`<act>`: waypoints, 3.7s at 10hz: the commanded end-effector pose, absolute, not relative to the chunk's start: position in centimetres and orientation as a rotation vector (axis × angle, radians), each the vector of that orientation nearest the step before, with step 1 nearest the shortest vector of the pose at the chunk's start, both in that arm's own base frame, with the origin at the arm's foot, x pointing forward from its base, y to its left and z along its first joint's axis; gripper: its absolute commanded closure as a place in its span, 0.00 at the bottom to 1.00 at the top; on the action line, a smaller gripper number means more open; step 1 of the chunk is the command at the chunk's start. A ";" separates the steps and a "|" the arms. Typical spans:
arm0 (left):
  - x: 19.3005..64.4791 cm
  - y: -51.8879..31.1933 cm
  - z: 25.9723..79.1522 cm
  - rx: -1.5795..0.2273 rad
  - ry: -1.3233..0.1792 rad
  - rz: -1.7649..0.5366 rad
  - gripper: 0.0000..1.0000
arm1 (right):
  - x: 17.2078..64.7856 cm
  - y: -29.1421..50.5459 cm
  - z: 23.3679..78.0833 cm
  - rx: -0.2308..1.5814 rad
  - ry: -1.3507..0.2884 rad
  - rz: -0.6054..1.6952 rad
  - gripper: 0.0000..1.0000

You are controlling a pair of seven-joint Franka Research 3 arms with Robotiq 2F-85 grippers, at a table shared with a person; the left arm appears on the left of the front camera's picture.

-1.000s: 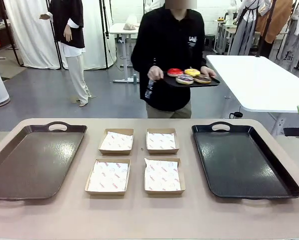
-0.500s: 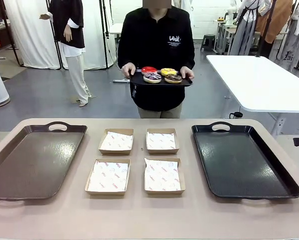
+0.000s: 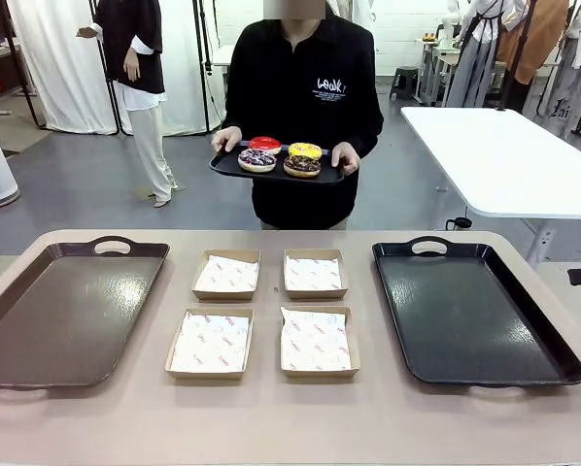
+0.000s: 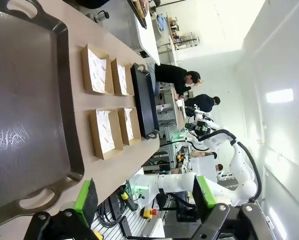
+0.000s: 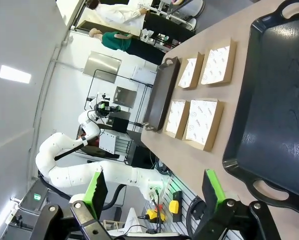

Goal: Individually package the donuts and arrange them on the tray.
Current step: Pick up one Paper togo box.

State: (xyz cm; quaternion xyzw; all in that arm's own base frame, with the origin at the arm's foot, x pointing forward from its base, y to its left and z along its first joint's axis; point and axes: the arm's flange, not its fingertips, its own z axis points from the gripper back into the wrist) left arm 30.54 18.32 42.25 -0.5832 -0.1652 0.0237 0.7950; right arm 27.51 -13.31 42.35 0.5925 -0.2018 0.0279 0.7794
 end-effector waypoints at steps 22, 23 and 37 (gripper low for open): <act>31.6 18.0 42.8 -1.264 -0.286 -0.026 0.00 | 27.4 -13.5 42.3 1.295 -0.445 0.058 0.00; 33.0 17.2 43.7 -1.202 -0.287 0.030 0.00 | 27.4 -13.5 42.3 1.295 -0.445 0.058 0.00; 53.3 -17.7 42.4 -0.157 0.003 -0.174 0.00 | 27.4 -13.5 42.3 1.295 -0.445 0.058 0.00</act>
